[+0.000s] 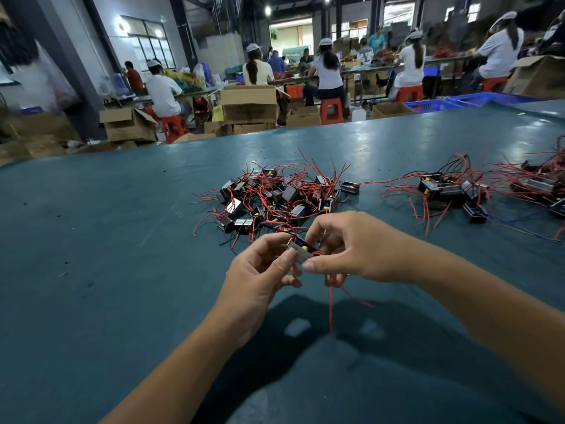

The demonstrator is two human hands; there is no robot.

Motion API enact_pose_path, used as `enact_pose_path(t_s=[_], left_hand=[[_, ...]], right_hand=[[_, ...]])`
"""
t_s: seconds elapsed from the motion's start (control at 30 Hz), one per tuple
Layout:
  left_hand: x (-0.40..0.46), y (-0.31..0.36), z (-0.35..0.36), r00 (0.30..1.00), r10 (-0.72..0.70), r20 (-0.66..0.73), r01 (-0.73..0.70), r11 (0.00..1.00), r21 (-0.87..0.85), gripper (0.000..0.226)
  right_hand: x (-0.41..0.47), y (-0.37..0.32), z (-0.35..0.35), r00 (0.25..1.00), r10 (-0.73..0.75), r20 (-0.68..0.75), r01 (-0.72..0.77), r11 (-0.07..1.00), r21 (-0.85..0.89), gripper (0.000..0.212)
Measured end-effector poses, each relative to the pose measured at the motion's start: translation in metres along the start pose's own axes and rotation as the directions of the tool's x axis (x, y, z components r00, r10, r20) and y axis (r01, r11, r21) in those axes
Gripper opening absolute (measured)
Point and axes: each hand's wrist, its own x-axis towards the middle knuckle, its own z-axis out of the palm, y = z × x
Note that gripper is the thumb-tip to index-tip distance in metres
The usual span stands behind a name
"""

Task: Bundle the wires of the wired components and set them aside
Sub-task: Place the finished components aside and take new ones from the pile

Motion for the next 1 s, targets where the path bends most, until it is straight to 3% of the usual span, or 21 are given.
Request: enact_pose_path(t_s=[0.13,0.33,0.73,1.0], left_hand=[[0.002,0.003,-0.004,0.999,0.022,-0.025,-0.021,1.0,0.021,0.021],[0.001,0.006,-0.004,0.998,0.036,-0.06,-0.033,0.998,0.048,0.029],[-0.002,0.012,-0.006,1.0,-0.004,-0.003,0.004,0.999,-0.04,0.034],[0.0,0.011,-0.004,1.0,0.0,-0.018,-0.001,0.999,-0.034,0.031]], right_hand=[[-0.001,-0.001,-0.009,0.999,0.039,0.005,-0.039,0.999,0.022,0.022],[-0.001,-0.002,-0.002,0.999,-0.029,-0.028,0.026,0.996,-0.086,0.019],[0.0,-0.002,0.01,0.999,-0.018,-0.034,0.019,0.999,0.029,0.016],[-0.003,-0.002,0.015,0.994,-0.059,-0.091,0.057,0.998,-0.017,0.016]])
